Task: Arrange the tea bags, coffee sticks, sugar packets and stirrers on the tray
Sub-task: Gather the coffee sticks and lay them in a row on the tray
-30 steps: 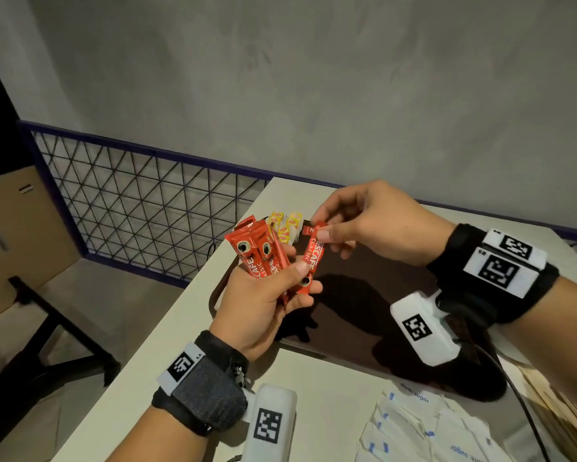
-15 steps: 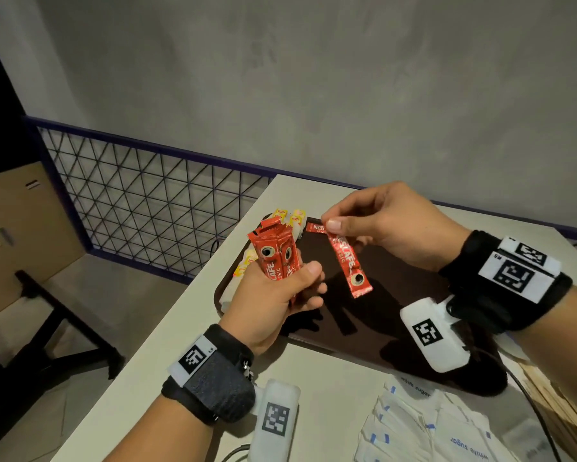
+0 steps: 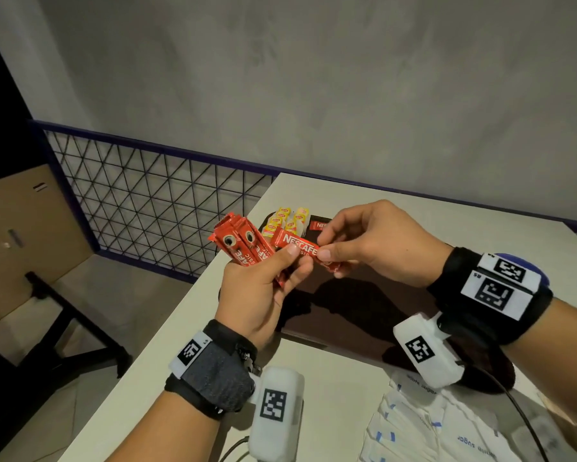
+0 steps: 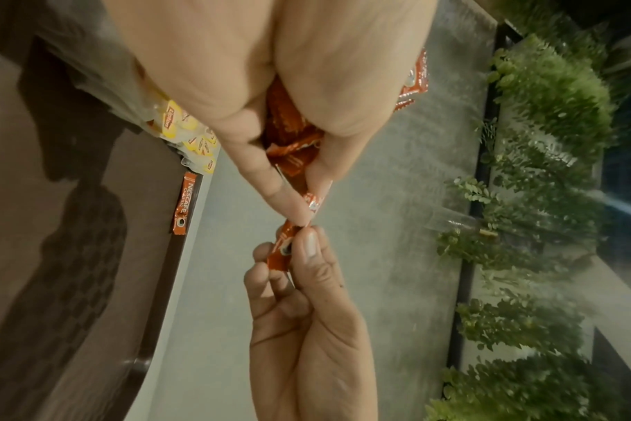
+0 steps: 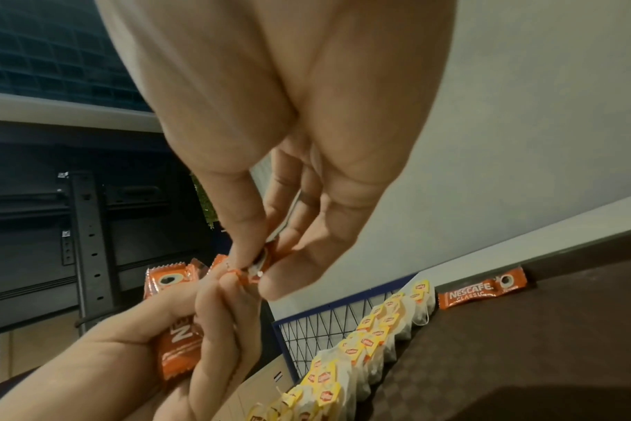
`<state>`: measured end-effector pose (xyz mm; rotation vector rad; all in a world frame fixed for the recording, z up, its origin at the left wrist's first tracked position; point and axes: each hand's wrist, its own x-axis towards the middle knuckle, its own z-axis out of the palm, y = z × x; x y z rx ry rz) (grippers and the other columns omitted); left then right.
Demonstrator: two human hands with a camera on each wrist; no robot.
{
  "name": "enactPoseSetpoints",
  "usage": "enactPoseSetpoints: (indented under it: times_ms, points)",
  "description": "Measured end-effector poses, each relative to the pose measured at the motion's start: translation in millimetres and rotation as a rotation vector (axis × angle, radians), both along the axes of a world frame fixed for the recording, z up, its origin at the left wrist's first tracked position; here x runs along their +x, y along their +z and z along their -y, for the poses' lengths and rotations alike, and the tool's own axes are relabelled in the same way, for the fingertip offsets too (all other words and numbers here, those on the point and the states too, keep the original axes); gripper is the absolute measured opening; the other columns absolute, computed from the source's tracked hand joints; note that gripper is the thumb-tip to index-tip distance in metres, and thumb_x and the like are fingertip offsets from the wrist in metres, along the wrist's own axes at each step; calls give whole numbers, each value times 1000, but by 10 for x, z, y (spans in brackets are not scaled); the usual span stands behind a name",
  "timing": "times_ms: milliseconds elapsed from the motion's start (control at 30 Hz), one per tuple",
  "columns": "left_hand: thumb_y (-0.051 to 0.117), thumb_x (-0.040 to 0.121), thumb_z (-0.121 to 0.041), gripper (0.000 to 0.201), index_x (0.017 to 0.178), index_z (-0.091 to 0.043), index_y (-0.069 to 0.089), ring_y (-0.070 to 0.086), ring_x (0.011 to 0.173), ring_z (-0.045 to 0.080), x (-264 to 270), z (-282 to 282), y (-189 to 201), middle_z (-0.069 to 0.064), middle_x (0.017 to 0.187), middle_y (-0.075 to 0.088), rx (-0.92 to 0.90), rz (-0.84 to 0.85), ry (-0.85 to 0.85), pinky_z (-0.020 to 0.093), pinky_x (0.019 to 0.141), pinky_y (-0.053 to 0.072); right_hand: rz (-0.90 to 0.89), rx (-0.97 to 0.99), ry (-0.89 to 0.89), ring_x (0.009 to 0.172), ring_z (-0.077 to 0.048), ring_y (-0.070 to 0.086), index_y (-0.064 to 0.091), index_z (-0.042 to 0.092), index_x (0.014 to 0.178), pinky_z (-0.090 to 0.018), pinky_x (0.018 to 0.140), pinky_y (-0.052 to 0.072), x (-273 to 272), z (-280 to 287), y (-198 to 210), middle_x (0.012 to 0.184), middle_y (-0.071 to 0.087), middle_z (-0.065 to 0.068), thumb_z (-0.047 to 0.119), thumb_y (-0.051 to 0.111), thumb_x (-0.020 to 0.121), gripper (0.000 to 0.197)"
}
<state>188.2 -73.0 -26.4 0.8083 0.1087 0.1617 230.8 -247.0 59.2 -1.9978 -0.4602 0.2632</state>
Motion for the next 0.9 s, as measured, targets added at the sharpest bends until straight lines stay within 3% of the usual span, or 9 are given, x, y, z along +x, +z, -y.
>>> enactPoseSetpoints:
  times_ms: [100, 167, 267, 367, 533, 700, 800, 900]
  points:
    - [72, 92, -7, 5, 92, -6, 77, 69, 75, 23, 15, 7, -9, 20, 94, 73, 47, -21, 22, 24, 59, 58, 24, -69, -14, 63, -11, 71, 79, 4, 92, -21, 60, 58, 37, 38, -11, 78, 76, -6, 3, 85, 81, 13]
    - [73, 92, -5, 24, 71, -16, 76, 62, 67, 17, 33, -14, -15, 11, 78, 67, 90, -13, 79, 21, 53, 52, 30, -111, -2, 69, -15, 73, 81, 10, 91, -25, 64, 60, 81, 66, -18, 82, 78, -8, 5, 86, 80, 13]
    - [70, 93, -1, 32, 67, -19, 69, 58, 61, 15, 48, -39, -7, 5, 67, 61, 115, 3, 116, 21, 50, 48, 18, -113, 17, 65, -19, 72, 79, 5, 94, -25, 63, 60, 200, 99, -10, 83, 77, -17, 0, 82, 83, 13]
    - [72, 92, -6, 37, 60, -23, 75, 55, 56, 14, 60, -47, -6, 1, 63, 61, 164, 6, 132, 22, 51, 47, 36, -128, -82, 59, -13, 70, 78, 3, 96, -20, 56, 56, 476, 180, -35, 78, 76, -14, -2, 80, 85, 13]
    - [82, 79, -19, 10, 71, -20, 76, 52, 59, 16, 75, -51, -59, 3, 69, 56, 144, -28, 17, 25, 49, 44, 22, -264, -307, 67, -14, 69, 80, 12, 94, -27, 62, 61, 1138, 339, -293, 86, 78, -8, 4, 81, 85, 12]
    - [78, 83, -10, 19, 70, -24, 78, 51, 61, 16, 77, -64, -60, 4, 72, 58, 112, -29, -17, 25, 50, 45, 112, -499, -311, 78, -18, 73, 81, 19, 86, -35, 77, 61, 1522, 260, -548, 82, 78, -2, 9, 82, 83, 10]
    - [78, 82, -7, 13, 79, -17, 70, 46, 59, 16, 69, -52, -45, 6, 74, 53, 88, -16, -32, 24, 46, 41, 116, -562, -310, 70, -10, 65, 82, 21, 85, -27, 70, 52, 1614, 170, -646, 76, 73, 4, 12, 84, 82, 10]
    - [78, 78, -7, 17, 82, -16, 64, 42, 58, 16, 67, -44, -55, 9, 79, 51, 88, -3, -38, 23, 44, 37, 137, -588, -322, 70, -7, 61, 82, 20, 88, -26, 73, 48, 1694, 100, -697, 78, 73, 4, 12, 84, 82, 10]
